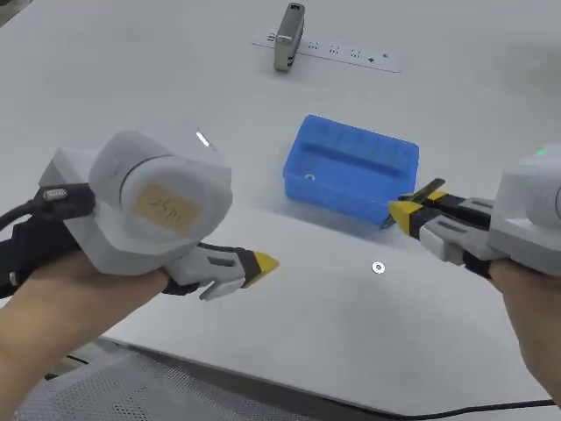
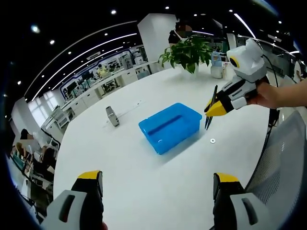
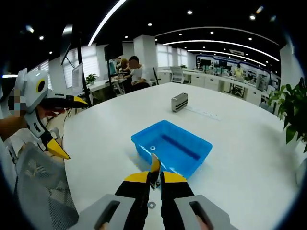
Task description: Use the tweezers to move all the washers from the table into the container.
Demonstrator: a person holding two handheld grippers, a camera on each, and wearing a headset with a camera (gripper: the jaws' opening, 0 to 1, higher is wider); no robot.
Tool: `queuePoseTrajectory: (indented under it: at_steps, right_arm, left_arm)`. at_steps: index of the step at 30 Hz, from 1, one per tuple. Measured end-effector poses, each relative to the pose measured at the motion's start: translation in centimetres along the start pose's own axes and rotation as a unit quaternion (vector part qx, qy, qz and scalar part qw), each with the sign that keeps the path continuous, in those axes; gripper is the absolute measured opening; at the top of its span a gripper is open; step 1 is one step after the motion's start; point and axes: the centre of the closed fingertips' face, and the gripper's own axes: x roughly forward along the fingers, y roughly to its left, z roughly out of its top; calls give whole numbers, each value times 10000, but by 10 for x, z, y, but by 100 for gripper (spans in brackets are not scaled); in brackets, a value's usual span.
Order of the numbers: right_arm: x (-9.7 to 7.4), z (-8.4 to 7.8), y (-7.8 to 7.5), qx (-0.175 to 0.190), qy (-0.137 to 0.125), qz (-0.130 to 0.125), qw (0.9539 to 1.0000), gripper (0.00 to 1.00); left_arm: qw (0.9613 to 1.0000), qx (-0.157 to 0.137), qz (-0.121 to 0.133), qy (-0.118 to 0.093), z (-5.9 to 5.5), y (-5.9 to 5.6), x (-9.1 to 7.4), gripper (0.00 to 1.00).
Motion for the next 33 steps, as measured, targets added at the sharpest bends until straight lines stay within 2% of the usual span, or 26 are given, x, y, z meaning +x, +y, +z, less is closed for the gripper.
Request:
queuePoseTrajectory:
  at_steps: [6, 12, 24, 28, 29, 33]
  right_arm:
    - [-1, -19, 1, 85, 193, -48, 9998, 5]
    - [8, -35, -3, 114, 374, -77, 9992, 5]
    - [9, -31, -2, 324, 342, -20, 9989, 5]
    - [12, -38, 0, 290, 437, -9, 9986, 5]
    - [12, -34, 0, 309, 307, -14, 9991, 5]
    - [12, -35, -1, 249, 371, -33, 9990, 4]
  left_arm:
    - [10000, 31, -24, -25, 3, -2, -1, 98]
    - [10000, 52, -33, -36, 4, -4, -2, 98]
    - [10000, 48, -16, -19, 3, -1, 0, 98]
    - [10000, 36, -24, -11, 2, -2, 1, 98]
    - [10000, 46, -22, -5, 2, -3, 1, 98]
    - [10000, 31, -23, -22, 2, -3, -1, 98]
